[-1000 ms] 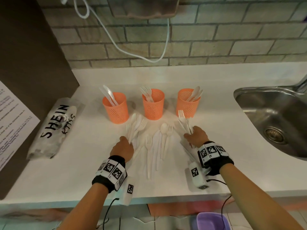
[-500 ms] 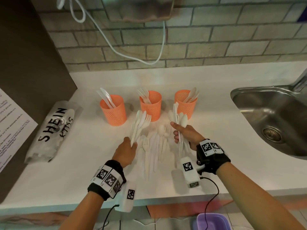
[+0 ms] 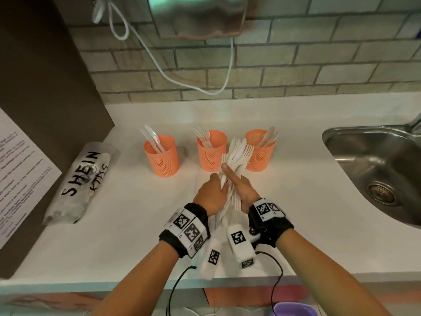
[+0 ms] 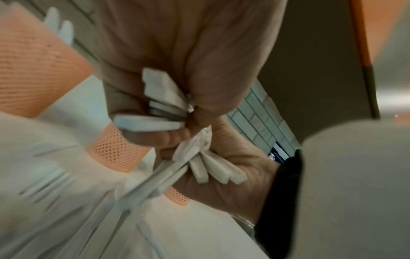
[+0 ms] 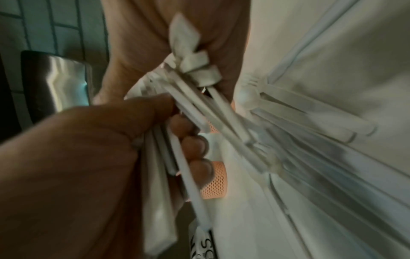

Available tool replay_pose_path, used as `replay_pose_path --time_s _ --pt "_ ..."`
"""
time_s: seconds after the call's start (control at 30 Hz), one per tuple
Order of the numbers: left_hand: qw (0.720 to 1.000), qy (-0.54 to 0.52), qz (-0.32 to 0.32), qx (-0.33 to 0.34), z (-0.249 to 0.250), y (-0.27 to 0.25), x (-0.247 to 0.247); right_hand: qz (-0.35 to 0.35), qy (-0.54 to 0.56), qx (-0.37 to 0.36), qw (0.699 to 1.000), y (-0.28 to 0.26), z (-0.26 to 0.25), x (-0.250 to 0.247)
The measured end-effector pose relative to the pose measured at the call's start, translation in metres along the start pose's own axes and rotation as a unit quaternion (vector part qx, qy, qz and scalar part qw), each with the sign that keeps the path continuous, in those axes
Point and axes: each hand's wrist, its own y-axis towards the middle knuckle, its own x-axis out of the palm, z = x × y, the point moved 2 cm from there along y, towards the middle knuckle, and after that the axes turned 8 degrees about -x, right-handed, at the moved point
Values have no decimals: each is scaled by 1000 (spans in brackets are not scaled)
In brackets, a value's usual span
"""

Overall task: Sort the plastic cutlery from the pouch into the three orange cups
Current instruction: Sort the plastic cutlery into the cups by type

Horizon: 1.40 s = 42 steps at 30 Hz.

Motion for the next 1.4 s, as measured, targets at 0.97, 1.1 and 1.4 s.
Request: replay_pose_path --time_s 0.97,1.1,1.4 --pt "974 141 84 155 11 18 3 -35 228 -19 973 27 -18 -7" --pt "965 187 78 166 11 28 -4 -11 200 -20 980 30 -18 -5" --pt "941 -323 60 81 -11 29 -16 102 149 -129 975 29 -49 -1"
